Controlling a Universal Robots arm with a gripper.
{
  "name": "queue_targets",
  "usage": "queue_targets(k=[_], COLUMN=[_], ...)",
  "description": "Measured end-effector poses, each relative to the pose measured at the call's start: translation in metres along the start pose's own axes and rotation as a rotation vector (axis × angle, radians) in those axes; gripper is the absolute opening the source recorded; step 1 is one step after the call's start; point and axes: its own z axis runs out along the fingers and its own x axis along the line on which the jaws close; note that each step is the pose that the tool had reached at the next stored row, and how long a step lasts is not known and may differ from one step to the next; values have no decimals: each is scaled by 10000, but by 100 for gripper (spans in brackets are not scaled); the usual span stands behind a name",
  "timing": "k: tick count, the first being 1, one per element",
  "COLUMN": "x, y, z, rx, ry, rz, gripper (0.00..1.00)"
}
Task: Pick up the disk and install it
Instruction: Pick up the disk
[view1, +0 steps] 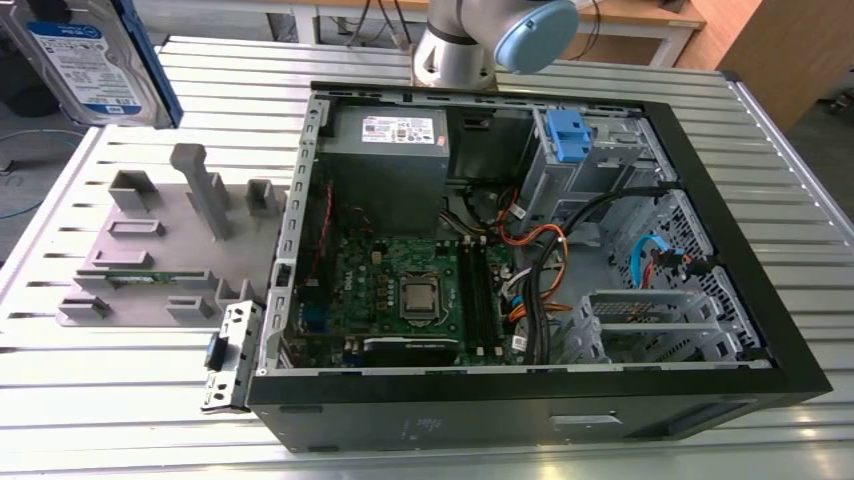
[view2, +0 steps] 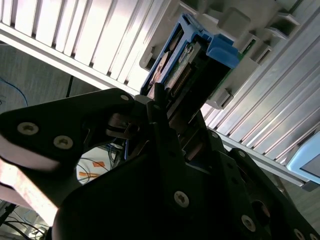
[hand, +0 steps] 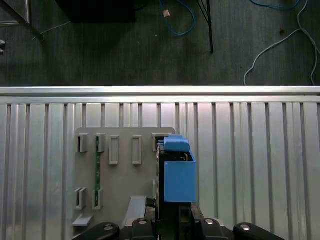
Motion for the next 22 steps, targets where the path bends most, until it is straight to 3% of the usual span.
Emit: queue_targets(k=[22], x=[-6], y=[6], z=[-132], rx=[1], ry=[0], rz=[0], gripper=[35])
